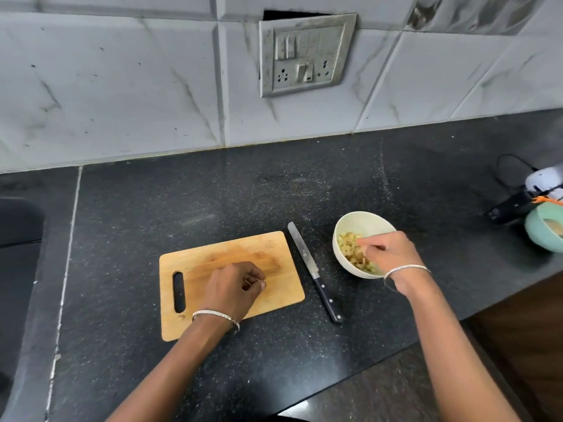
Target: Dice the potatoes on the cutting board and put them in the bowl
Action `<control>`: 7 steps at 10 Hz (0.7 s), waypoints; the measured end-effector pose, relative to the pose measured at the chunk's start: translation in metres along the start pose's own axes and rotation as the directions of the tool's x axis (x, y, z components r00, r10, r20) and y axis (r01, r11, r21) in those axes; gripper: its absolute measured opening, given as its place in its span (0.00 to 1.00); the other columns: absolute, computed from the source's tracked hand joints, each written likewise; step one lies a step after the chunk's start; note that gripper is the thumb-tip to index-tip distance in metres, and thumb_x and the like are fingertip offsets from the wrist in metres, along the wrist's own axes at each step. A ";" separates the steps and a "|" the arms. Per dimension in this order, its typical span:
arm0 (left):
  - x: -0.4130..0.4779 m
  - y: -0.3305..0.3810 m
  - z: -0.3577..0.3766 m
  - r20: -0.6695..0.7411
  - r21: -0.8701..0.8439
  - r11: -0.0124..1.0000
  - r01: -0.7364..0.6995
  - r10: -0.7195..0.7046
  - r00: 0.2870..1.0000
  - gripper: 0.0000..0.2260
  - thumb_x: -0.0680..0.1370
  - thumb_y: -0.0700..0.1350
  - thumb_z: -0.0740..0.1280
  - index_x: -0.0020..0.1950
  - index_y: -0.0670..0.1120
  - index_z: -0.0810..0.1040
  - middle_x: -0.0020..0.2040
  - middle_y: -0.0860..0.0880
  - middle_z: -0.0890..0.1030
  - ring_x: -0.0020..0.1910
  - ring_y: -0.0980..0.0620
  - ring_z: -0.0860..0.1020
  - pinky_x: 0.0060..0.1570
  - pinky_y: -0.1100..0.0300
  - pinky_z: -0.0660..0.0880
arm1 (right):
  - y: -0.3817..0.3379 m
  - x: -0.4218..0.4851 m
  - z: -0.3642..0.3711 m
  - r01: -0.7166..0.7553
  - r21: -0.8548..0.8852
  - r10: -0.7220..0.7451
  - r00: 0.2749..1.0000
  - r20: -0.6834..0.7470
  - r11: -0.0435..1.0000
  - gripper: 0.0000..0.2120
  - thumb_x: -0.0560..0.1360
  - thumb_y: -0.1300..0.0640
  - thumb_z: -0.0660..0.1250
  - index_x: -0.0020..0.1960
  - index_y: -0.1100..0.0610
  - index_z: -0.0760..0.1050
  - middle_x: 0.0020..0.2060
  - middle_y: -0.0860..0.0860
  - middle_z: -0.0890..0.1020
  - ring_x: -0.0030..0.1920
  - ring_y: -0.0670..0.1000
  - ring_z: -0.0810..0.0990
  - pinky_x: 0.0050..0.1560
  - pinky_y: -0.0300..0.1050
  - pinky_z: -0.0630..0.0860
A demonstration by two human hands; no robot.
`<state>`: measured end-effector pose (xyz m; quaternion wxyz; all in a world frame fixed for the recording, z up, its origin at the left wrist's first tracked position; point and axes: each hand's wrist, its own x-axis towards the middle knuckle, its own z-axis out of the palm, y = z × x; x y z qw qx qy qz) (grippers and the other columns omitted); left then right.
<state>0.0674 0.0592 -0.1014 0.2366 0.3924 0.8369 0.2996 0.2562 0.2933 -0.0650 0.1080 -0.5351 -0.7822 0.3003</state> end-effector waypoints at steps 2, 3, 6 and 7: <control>0.018 0.023 -0.001 -0.054 0.007 0.997 -0.079 0.079 0.995 0.04 0.75 0.46 0.71 0.47 0.55 0.81 0.41 0.60 0.81 0.40 0.63 0.79 0.38 0.70 0.73 | -0.016 -0.005 -0.001 0.076 -0.150 -0.140 0.867 -0.478 0.986 0.10 0.69 0.66 0.69 0.43 0.54 0.85 0.41 0.52 0.84 0.43 0.57 0.81 0.43 0.43 0.72; 0.023 0.028 -0.004 -0.070 0.011 0.996 -0.091 0.092 0.993 0.04 0.75 0.45 0.71 0.46 0.55 0.81 0.41 0.59 0.82 0.40 0.62 0.79 0.38 0.69 0.72 | -0.013 -0.005 0.002 0.081 -0.278 -0.147 0.963 -0.225 0.957 0.10 0.73 0.64 0.66 0.42 0.53 0.85 0.43 0.51 0.84 0.47 0.60 0.79 0.48 0.49 0.75; 0.019 0.018 -0.020 -0.123 -0.035 0.999 -0.033 0.028 0.992 0.09 0.71 0.39 0.75 0.42 0.53 0.82 0.37 0.58 0.83 0.37 0.64 0.80 0.40 0.71 0.76 | -0.007 -0.005 -0.006 0.021 -0.146 -0.047 0.983 -0.180 0.989 0.07 0.71 0.60 0.69 0.37 0.53 0.84 0.39 0.47 0.85 0.48 0.57 0.81 0.50 0.49 0.77; 0.017 0.014 -0.027 -0.206 -0.063 0.998 0.003 -0.016 0.978 0.07 0.69 0.43 0.77 0.42 0.52 0.82 0.35 0.59 0.82 0.35 0.64 0.79 0.37 0.73 0.74 | -0.016 -0.015 -0.015 0.020 0.118 0.014 0.960 -0.280 0.993 0.07 0.69 0.62 0.72 0.39 0.50 0.84 0.39 0.46 0.85 0.44 0.51 0.82 0.53 0.48 0.77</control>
